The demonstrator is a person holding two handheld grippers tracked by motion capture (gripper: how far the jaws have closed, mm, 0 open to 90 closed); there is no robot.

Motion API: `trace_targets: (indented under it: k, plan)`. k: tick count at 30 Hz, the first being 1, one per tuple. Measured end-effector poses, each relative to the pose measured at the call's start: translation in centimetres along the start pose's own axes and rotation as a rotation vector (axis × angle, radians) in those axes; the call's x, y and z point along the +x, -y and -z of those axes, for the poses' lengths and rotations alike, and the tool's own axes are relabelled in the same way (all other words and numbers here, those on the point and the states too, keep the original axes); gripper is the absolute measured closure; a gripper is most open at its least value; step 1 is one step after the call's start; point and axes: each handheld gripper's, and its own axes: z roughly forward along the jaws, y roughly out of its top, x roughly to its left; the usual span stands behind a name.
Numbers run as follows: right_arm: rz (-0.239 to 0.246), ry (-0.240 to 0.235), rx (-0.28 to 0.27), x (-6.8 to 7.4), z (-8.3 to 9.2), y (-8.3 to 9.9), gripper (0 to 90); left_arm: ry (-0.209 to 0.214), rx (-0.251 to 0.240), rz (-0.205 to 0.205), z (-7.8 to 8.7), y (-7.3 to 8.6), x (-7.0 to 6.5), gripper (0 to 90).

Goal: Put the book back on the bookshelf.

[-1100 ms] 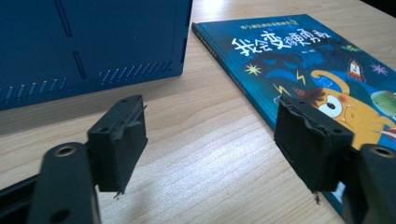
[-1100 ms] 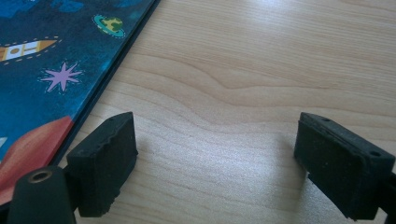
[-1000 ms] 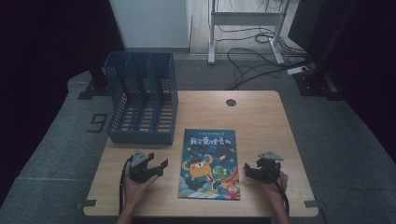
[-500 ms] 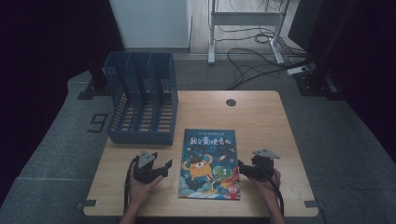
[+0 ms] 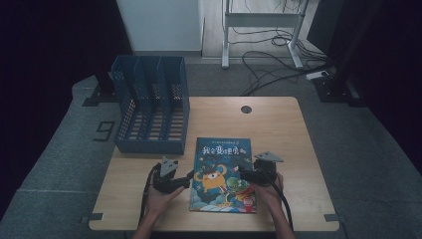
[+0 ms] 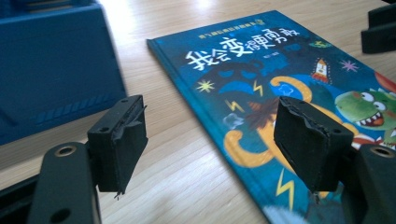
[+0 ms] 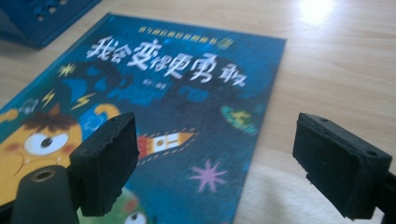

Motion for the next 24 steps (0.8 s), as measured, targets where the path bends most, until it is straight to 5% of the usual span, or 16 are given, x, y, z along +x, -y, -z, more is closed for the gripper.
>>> trace_targets:
  k: [2, 8, 11, 18, 24]
  plan:
    - [0.005, -0.004, 0.006, 0.4, 0.0, 0.2, 13.6, 0.034, 0.061, 0.016, -1.2, -0.1, -0.3, 22.1]
    - [0.022, -0.009, 0.024, 1.2, -0.2, 0.7, 13.2, 0.067, 0.126, -0.012, -2.0, 1.2, -1.2, 20.4]
    - [0.048, -0.006, 0.036, 1.5, -0.5, 1.1, 13.2, 0.101, 0.151, 0.01, -2.4, 1.7, -1.3, 20.2]
    - [0.043, 0.018, 0.075, 1.5, -0.9, 2.2, 12.8, 0.127, 0.18, -0.012, -3.3, 1.9, -2.7, 19.6]
    - [0.009, 0.012, 0.085, 1.2, -1.1, 2.2, 12.6, 0.106, 0.182, -0.032, -3.7, 2.2, -3.6, 18.3]
